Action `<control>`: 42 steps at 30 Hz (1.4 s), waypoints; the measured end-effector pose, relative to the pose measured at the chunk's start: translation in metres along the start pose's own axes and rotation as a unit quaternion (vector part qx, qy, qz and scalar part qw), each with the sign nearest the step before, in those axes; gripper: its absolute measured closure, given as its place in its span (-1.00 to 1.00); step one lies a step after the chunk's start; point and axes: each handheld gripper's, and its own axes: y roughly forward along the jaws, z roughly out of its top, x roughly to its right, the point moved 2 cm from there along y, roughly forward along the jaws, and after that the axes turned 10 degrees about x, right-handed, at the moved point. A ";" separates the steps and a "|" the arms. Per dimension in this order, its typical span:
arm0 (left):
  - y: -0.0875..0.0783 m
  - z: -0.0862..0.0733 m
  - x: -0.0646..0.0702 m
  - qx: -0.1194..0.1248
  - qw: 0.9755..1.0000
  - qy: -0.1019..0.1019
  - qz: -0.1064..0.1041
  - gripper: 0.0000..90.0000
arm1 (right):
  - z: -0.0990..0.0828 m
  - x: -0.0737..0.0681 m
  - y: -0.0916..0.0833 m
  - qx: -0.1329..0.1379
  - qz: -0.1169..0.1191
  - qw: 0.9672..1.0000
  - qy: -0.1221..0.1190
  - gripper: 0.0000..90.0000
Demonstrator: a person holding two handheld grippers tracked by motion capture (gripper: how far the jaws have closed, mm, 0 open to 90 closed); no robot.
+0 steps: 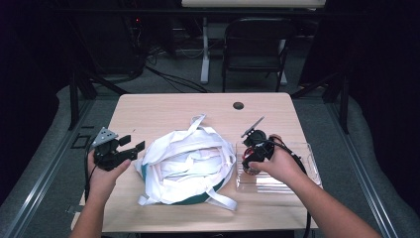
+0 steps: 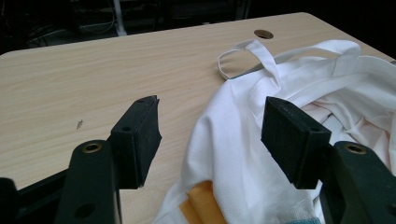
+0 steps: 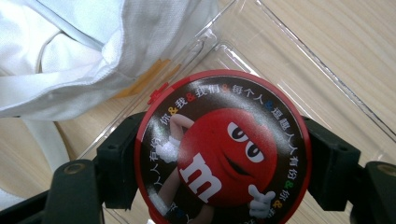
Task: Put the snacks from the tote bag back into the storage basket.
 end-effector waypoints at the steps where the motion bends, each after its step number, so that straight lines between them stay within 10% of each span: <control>1: 0.000 0.000 0.000 0.000 1.000 0.000 0.001 -0.17 | 0.000 0.000 0.001 -0.001 0.000 1.000 -0.001 -0.44; 42: 0.001 -0.001 0.001 -0.002 1.000 0.001 0.000 -0.17 | -0.016 0.005 0.027 -0.005 -0.001 1.000 -0.013 -0.44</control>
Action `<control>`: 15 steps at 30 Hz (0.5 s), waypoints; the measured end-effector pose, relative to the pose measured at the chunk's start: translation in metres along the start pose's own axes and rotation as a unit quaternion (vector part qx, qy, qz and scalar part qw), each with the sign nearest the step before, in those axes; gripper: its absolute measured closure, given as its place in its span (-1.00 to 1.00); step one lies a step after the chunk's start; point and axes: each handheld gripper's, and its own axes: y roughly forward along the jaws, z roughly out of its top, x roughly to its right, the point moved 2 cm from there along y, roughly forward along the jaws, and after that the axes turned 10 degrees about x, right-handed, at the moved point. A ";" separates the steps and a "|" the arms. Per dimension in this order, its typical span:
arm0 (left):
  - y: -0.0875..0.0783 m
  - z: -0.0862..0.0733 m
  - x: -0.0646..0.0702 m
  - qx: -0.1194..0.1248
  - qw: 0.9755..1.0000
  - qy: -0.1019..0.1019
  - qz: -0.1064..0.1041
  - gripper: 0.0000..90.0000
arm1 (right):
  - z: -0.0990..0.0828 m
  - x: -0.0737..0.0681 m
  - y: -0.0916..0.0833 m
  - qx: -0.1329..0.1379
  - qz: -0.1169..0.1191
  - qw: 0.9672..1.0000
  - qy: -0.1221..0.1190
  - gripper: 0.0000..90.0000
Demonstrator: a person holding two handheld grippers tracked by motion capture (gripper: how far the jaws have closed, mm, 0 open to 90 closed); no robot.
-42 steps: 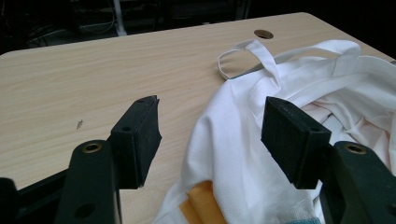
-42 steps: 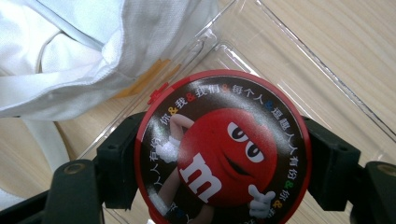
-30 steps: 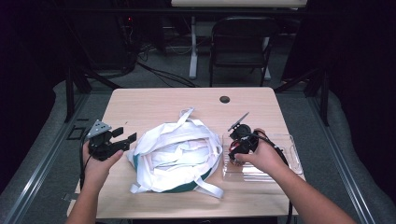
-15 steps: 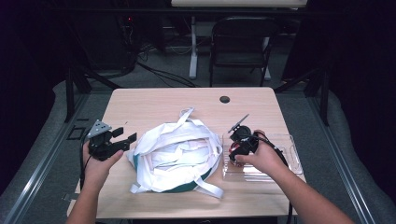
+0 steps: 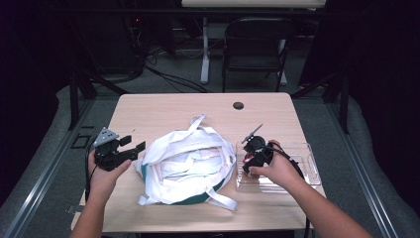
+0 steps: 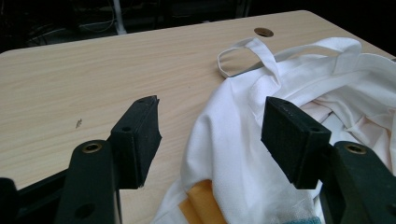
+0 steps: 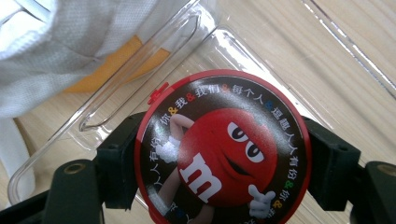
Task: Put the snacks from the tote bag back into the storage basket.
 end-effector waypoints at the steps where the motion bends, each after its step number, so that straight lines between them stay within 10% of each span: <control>1: 0.000 0.000 0.000 0.000 1.000 0.000 0.000 -0.17 | 0.000 0.000 0.000 -0.002 0.000 1.000 0.000 -0.44; 15: 0.000 0.000 -0.001 0.000 1.000 0.000 0.000 -0.17 | -0.001 -0.007 0.013 -0.005 -0.003 1.000 -0.011 -0.44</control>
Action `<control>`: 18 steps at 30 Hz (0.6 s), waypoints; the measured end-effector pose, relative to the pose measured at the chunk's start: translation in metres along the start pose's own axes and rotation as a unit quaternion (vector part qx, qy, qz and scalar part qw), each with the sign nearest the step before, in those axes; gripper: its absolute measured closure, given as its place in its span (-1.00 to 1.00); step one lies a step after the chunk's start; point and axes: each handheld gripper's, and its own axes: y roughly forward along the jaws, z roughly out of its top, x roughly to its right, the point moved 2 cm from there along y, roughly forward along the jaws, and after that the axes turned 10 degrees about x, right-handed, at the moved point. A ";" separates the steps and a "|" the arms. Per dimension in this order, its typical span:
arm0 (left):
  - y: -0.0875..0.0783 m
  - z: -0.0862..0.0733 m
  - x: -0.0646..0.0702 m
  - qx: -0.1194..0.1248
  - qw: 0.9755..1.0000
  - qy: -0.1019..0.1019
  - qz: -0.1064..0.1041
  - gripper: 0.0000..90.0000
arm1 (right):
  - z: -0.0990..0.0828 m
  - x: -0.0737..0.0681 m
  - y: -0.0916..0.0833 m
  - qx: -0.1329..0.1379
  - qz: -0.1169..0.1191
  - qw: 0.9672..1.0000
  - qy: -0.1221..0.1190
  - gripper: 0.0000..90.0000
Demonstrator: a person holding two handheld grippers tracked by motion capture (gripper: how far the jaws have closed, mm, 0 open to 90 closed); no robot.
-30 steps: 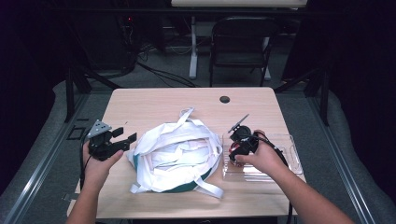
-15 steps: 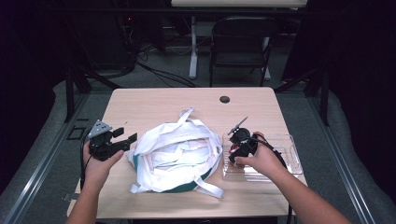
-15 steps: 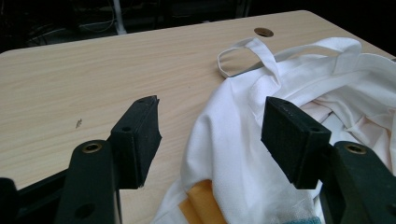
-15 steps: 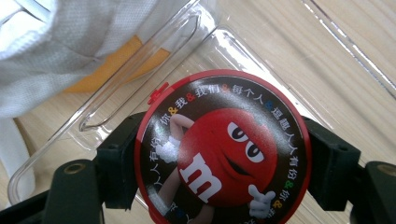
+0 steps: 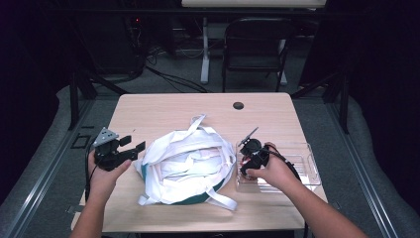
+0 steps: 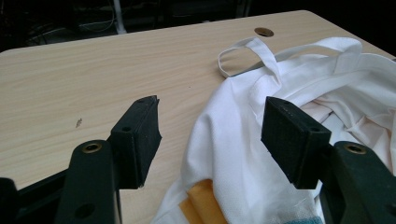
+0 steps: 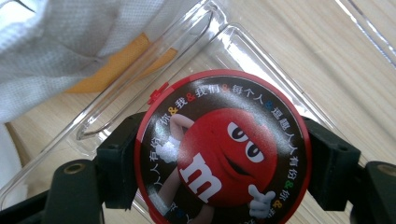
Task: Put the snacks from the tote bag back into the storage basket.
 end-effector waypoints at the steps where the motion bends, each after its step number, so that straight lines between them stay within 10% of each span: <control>1: 0.000 0.000 0.000 0.000 1.000 0.000 0.000 -0.17 | 0.000 0.000 0.000 0.001 0.000 1.000 0.001 -0.44; 18: 0.000 0.000 0.000 0.000 1.000 0.000 0.000 -0.17 | -0.003 0.006 0.002 0.003 0.022 0.999 0.026 -0.45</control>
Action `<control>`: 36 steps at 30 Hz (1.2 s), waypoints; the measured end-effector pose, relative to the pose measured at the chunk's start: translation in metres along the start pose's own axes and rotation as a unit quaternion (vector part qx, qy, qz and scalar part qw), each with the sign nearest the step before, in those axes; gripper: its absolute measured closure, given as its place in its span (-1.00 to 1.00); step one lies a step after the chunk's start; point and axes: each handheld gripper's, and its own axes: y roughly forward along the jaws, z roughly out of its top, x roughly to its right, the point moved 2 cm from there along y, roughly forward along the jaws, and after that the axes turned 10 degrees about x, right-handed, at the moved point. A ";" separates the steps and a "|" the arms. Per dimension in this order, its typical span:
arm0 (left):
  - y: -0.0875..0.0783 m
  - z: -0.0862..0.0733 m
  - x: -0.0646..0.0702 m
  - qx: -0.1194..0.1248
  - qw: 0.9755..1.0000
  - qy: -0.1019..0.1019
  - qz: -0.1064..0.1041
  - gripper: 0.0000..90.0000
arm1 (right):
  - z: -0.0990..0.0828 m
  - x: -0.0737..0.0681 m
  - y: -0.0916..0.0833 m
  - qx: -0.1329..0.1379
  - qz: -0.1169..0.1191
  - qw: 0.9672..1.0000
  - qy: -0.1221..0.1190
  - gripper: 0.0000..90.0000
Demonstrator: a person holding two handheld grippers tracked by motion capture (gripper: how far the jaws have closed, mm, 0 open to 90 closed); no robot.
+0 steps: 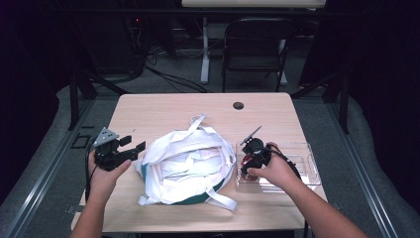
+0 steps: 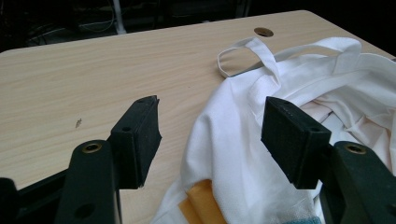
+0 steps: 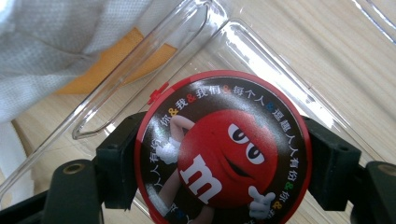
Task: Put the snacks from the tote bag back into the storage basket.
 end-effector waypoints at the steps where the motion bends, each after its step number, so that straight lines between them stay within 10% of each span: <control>1: 0.000 0.000 0.000 0.000 1.000 0.000 0.000 -0.17 | 0.000 0.000 0.000 0.003 0.005 1.000 0.005 -0.45; 36: -0.001 0.001 0.000 0.002 1.000 0.000 0.001 -0.17 | 0.003 0.001 -0.006 -0.002 0.002 1.000 -0.002 -0.58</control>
